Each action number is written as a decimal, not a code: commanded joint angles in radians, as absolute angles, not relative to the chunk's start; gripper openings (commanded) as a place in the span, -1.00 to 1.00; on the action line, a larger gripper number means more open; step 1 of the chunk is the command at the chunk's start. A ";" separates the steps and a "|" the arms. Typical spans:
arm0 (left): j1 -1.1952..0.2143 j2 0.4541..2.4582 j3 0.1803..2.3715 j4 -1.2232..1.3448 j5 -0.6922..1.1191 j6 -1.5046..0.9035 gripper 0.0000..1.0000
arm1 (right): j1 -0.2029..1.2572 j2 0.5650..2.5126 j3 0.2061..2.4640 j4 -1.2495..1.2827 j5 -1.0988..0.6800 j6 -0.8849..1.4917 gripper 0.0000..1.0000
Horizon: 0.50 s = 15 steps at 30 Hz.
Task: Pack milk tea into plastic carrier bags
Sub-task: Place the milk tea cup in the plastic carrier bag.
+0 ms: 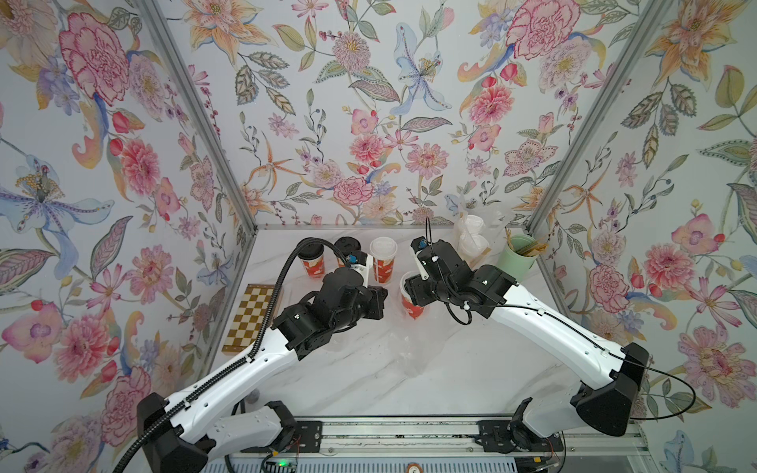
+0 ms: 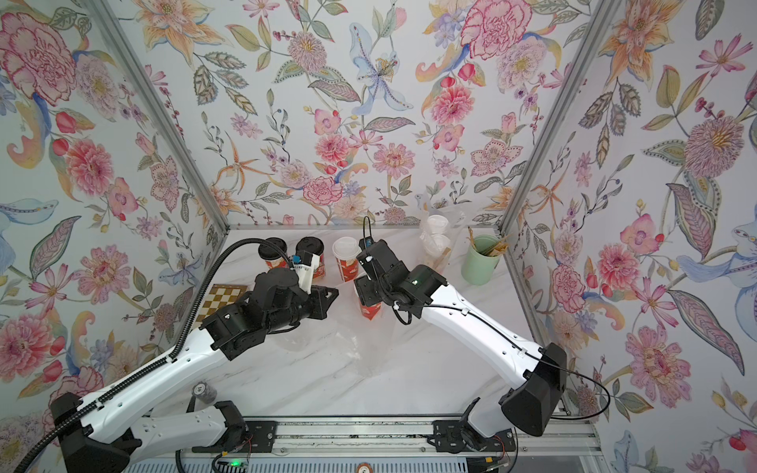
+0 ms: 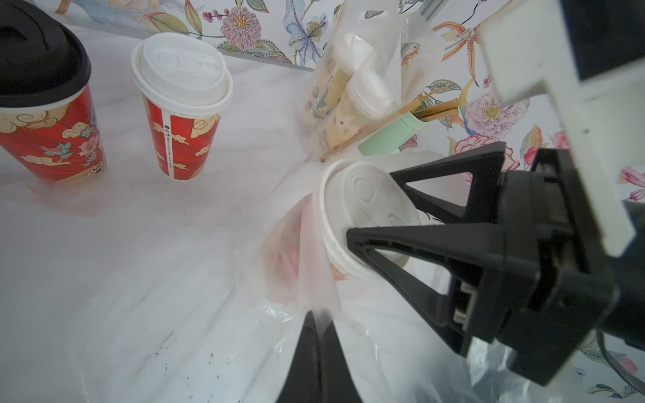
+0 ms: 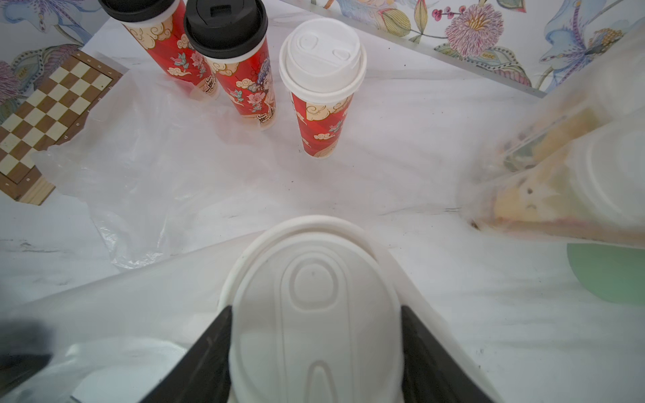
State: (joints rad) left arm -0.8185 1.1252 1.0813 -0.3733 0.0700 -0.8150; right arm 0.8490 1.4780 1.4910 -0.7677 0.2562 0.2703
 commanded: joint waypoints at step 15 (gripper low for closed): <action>-0.795 1.123 1.060 -0.452 0.001 -0.775 -1.00 | 0.842 1.530 1.319 -0.592 0.327 0.351 0.23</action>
State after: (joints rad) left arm -0.8074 1.1172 1.0740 -0.4339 0.0357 -0.7998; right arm 0.8410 1.5089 1.3506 -0.6113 0.2680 0.3061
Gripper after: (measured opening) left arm 0.048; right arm 0.667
